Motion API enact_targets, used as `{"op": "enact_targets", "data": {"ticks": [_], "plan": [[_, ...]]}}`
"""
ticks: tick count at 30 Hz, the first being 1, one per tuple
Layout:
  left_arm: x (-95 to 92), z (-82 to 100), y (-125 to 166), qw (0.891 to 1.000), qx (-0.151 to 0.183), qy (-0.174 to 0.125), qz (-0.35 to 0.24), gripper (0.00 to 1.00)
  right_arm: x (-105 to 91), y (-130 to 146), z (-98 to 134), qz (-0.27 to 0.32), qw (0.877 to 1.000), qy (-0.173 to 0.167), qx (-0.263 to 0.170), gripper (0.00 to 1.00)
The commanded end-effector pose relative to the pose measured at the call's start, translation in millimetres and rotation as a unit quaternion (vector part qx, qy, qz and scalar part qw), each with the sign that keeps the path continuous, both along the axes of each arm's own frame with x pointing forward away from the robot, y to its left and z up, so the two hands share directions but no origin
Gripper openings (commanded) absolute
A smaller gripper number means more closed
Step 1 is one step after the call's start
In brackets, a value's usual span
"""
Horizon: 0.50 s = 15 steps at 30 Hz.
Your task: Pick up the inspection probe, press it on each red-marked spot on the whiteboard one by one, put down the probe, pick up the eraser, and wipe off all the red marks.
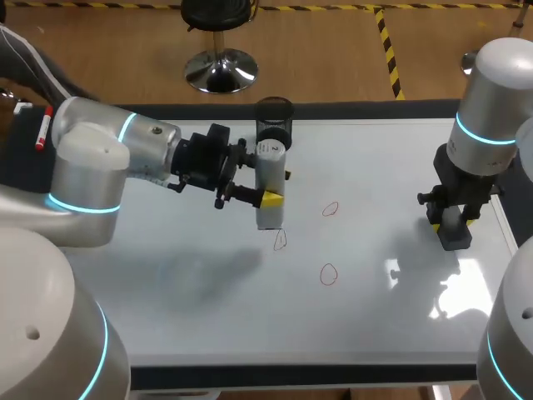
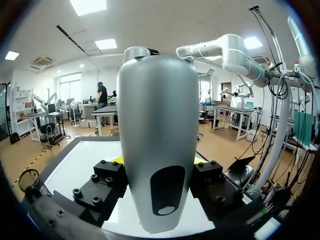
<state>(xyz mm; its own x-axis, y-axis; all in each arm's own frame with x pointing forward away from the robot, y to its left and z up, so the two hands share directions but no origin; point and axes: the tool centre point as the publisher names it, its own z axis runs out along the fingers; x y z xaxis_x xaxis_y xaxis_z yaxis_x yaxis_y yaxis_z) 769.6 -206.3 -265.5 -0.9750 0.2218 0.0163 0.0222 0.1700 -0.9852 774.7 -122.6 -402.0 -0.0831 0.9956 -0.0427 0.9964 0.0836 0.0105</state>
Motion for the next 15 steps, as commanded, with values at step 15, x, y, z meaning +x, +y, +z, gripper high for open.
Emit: {"op": "enact_targets", "data": {"ticks": [15], "plan": [[-19.4, 15.5, 69, 1.0, -0.005, -0.008, 0.02, 0.0, -0.6, -1, 2, 0.001, 1.0, 0.0, 0.001, 0.0]]}}
